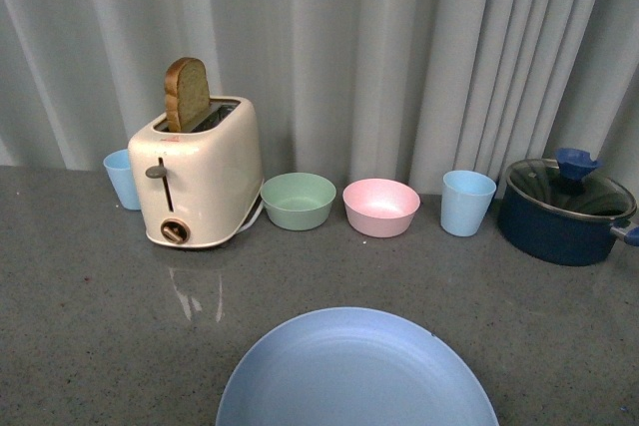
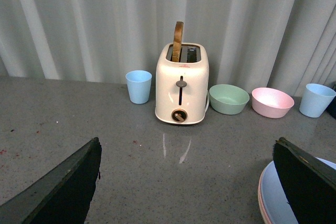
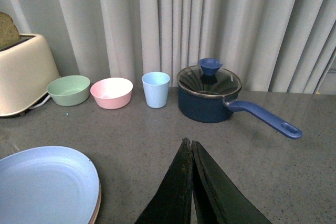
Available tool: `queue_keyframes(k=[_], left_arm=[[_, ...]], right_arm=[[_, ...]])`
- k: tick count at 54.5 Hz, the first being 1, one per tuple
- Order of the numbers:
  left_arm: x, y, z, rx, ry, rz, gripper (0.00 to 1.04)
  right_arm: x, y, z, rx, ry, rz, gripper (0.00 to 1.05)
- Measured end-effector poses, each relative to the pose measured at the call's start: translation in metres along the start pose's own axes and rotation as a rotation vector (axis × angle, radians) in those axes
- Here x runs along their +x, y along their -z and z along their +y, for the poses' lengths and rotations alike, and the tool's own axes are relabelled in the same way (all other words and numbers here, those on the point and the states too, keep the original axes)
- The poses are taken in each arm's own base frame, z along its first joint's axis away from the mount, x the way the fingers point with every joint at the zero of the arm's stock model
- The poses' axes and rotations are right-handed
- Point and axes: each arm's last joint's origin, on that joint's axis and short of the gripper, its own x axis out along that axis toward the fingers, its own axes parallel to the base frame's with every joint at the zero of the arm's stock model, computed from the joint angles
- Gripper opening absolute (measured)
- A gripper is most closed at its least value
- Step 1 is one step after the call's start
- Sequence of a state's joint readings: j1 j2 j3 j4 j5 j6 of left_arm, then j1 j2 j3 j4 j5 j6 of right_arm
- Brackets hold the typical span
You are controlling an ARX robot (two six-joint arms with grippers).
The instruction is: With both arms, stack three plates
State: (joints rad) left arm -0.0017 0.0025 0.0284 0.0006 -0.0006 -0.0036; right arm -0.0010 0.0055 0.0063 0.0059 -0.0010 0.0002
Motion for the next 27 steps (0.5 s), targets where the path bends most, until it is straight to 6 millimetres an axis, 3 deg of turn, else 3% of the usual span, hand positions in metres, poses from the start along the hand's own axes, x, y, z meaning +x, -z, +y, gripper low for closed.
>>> queue_keyframes(k=[8,27], left_arm=[[0.0000,0.0000,0.0000,0.000,0.000,0.000,0.98],[-0.0001,-0.0001,0.0000,0.000,0.000,-0.001,0.98]], right_arm=[[0.0000,0.0005,0.0000,-0.001,0.000,0.005,0.04],[-0.0001,0.0004,0.0000,-0.001,0.000,0.004,0.64]])
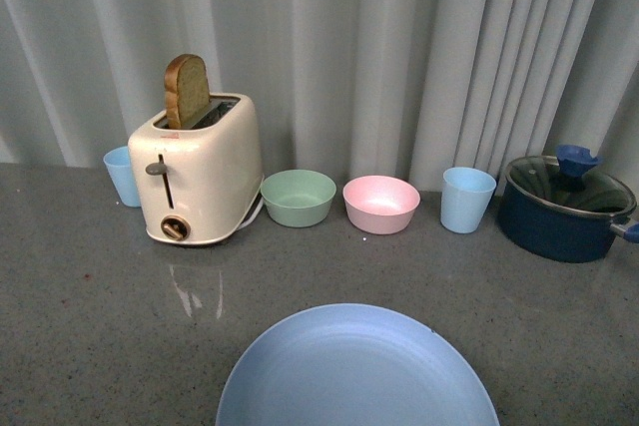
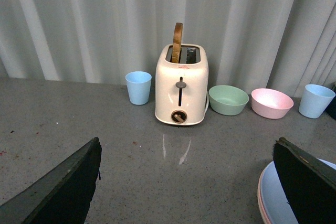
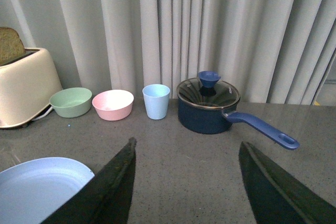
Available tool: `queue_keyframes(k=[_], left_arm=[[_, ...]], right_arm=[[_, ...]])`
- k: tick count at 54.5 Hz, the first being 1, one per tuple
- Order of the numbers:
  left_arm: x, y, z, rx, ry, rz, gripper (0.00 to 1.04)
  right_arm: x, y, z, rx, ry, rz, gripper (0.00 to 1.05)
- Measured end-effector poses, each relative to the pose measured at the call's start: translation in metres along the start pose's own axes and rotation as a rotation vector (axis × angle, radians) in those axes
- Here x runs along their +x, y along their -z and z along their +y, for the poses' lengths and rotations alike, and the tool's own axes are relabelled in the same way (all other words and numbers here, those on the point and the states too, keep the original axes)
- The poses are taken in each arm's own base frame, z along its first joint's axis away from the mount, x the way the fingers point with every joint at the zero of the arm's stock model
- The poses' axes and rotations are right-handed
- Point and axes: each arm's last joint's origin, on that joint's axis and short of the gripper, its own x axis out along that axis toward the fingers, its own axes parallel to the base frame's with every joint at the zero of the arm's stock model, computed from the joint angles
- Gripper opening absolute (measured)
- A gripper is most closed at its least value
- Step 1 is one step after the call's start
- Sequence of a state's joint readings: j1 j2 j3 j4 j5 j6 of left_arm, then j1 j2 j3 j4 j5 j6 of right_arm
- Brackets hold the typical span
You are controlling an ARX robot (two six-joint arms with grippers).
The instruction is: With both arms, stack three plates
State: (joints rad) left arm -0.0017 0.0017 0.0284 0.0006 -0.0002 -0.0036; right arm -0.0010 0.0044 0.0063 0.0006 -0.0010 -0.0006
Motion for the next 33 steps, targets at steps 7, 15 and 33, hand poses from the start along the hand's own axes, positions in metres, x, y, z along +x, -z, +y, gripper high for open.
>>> queue_keyframes(k=[7,15,33], left_arm=[[0.0000,0.0000,0.0000,0.000,0.000,0.000,0.98],[0.0000,0.0000,0.0000,0.000,0.000,0.000,0.98],[0.0000,0.0000,0.0000,0.000,0.000,0.000,0.98]], right_arm=[[0.0000,0.0000,0.0000,0.000,0.000,0.000,0.87],[0.0000,0.0000,0.0000,0.000,0.000,0.000,0.97],[0.0000,0.0000,0.0000,0.000,0.000,0.000,0.97]])
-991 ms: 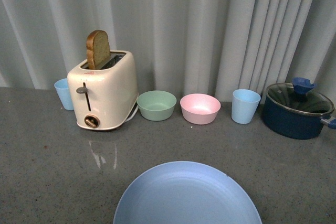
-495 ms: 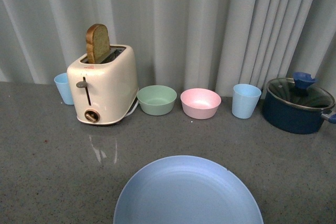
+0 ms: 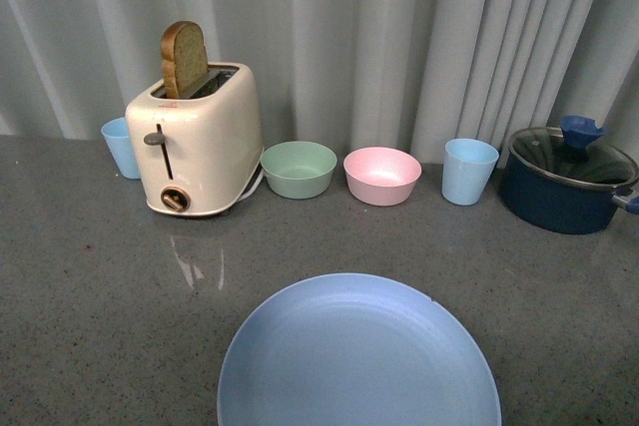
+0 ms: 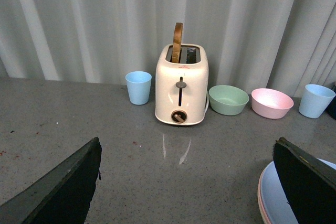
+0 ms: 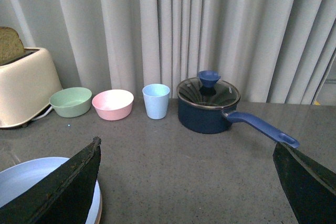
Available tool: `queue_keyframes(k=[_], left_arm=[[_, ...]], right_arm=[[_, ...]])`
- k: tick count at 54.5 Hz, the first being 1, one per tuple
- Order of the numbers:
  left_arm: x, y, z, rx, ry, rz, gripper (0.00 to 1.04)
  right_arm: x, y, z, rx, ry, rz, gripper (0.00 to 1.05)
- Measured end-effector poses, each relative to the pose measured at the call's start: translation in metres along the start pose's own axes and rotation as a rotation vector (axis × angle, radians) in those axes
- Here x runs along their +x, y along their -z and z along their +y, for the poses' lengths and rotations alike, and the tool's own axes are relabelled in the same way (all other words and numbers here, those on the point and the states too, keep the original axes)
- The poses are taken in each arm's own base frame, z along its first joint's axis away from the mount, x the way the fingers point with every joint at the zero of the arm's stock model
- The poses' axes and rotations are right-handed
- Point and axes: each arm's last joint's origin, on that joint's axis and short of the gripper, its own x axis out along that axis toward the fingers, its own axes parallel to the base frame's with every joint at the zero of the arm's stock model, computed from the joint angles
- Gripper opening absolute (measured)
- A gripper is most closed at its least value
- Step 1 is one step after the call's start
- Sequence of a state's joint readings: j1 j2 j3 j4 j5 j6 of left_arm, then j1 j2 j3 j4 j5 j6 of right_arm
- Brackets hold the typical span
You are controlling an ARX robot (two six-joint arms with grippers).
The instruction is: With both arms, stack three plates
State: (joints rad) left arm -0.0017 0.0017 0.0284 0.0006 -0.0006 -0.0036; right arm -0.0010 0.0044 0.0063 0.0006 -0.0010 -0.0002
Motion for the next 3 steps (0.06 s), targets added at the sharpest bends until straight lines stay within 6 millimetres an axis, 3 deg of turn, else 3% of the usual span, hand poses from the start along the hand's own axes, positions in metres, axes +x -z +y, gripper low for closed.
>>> queue_keyframes(k=[3], left_arm=[[0.0000,0.0000,0.0000,0.000,0.000,0.000,0.98]], right_arm=[[0.0000,0.0000,0.0000,0.000,0.000,0.000,0.97]])
